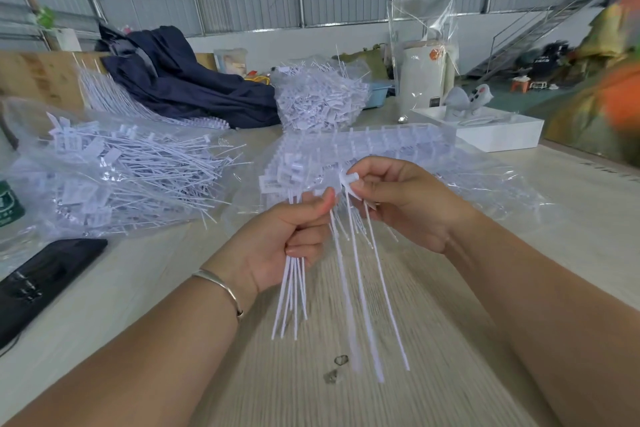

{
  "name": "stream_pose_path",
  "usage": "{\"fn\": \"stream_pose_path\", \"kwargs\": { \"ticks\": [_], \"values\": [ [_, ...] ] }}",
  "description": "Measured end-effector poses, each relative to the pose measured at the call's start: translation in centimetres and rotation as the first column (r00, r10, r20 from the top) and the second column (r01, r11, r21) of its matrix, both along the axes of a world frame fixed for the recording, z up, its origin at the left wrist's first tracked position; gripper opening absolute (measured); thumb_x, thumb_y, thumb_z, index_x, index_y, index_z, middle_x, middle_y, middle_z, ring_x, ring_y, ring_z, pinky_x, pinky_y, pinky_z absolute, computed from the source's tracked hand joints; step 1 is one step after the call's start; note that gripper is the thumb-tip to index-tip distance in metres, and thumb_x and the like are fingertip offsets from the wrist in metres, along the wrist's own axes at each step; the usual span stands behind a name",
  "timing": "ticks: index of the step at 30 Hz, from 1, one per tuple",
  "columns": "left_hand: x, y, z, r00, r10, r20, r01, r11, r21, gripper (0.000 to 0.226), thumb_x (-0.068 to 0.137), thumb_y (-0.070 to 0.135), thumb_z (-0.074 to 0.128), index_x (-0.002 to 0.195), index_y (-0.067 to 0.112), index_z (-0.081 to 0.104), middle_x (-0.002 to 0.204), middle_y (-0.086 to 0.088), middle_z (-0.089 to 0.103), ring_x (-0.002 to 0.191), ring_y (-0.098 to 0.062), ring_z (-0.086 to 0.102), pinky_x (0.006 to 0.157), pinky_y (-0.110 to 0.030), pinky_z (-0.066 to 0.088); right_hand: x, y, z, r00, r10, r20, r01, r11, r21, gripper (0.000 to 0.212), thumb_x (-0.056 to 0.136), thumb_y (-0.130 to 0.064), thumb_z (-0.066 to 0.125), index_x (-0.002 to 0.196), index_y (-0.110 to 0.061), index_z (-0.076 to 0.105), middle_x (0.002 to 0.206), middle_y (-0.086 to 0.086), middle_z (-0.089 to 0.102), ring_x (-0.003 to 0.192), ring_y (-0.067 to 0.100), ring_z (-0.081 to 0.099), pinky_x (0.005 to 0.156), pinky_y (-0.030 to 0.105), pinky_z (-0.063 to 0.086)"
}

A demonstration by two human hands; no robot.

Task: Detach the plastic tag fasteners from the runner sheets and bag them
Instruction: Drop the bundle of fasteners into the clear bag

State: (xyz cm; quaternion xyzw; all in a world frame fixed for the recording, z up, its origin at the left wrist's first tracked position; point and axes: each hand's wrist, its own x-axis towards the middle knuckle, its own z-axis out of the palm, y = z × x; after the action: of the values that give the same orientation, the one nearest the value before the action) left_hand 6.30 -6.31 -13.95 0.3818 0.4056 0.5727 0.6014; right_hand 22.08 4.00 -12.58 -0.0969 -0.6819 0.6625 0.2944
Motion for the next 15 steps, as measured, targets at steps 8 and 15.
{"fn": "stream_pose_path", "kwargs": {
  "ticks": [8,15],
  "values": [
    [0.5,0.1,-0.1,0.988,-0.156,0.009,0.155,0.987,0.040,0.023,0.065,0.034,0.088,0.067,0.022,0.068,0.054,0.011,0.030,0.039,-0.002,0.019,0.031,-0.011,0.022,-0.2,-0.2,-0.1,0.998,0.066,0.004,-0.066,0.998,-0.020,0.013,0.078,-0.018,0.067,0.087,-0.012,0.060,0.070,-0.003,0.062,0.058,0.010,0.042,0.055,0.018,0.036],
    [-0.3,0.6,0.0,0.984,0.175,0.041,-0.174,0.985,-0.011,0.021,0.078,0.028,0.068,0.075,0.016,0.051,0.062,0.005,0.051,0.034,-0.001,0.027,0.028,-0.013,0.015,-0.2,0.2,-0.1,0.953,-0.304,0.008,0.301,0.947,0.110,0.018,0.088,-0.009,0.067,0.079,-0.022,0.075,0.062,0.002,0.047,0.050,0.009,0.037,0.054,0.022,0.029]
  ]
}}
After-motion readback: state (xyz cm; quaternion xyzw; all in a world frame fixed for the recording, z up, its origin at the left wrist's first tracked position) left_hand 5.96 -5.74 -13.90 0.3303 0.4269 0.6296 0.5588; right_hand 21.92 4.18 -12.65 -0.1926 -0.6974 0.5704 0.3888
